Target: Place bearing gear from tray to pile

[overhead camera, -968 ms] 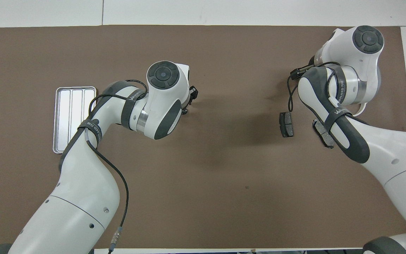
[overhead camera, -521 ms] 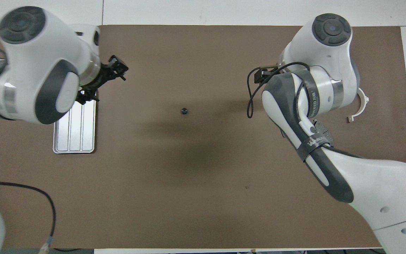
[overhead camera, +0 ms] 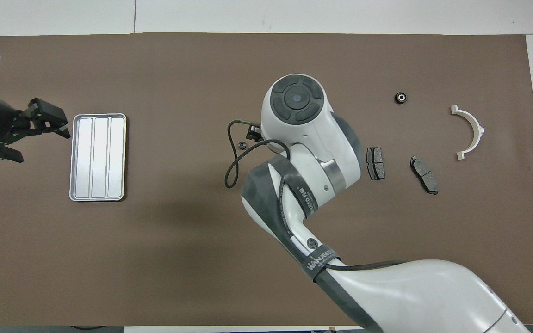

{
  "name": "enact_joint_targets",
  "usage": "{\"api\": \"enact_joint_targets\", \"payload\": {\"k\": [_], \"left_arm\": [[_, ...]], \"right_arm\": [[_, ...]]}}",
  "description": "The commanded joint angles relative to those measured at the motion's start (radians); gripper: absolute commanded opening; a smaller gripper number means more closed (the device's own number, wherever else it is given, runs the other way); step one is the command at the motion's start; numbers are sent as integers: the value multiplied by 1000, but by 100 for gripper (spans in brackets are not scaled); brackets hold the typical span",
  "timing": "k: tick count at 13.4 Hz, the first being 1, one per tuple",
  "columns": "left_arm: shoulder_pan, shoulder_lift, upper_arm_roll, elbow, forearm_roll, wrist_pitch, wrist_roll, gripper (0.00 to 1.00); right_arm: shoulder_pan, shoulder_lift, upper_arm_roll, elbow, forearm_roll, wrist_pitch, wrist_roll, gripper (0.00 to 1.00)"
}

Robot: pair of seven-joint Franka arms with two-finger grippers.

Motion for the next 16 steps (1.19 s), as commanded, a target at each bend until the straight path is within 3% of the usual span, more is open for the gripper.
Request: {"api": "enact_joint_targets", "payload": {"k": [1,5,10,16], "left_arm": [[65,-64,-23,-62,9,-51,143,100],[128,-98,-78,-127,9,-30,156,100],[140,-85,-76,-116,9,53,255,100],[140,-113,-86,-92,9,-1,265,100]], "right_arm": [[58,126,-5,114,-3,10,132,100],[94,247,-7,220,-9,41,187,100],[86,298,-5,223,-53,90,184,100],[85,348,-4,246,-85,112,183,100]]}}
